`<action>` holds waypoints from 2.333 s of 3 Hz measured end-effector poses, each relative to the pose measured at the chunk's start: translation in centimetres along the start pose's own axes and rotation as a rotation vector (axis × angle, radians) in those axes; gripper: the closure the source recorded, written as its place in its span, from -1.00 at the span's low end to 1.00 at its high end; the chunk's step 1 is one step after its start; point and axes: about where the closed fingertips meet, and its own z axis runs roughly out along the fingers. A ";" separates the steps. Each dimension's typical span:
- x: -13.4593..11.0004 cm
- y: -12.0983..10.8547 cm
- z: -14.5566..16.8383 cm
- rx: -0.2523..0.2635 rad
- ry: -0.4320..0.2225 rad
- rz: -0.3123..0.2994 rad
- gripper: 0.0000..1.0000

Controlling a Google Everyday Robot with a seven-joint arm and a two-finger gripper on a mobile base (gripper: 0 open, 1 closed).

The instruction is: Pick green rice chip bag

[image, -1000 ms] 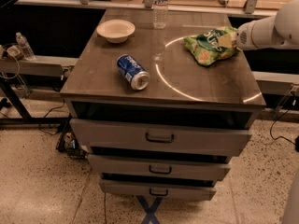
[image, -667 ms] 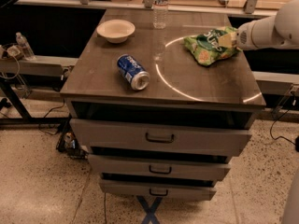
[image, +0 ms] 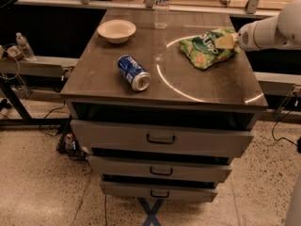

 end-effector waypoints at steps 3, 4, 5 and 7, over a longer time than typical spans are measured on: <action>2.0 2.7 -7.7 -0.114 0.104 0.217 0.53; 1.6 3.3 -7.6 -0.137 0.112 0.187 0.08; 0.8 3.7 -7.3 -0.150 0.104 0.150 -0.40; -0.6 2.8 -4.6 -0.165 0.070 0.091 -1.00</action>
Offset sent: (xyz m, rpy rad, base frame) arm -0.1089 -0.0198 0.0479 0.2513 0.2060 -0.0709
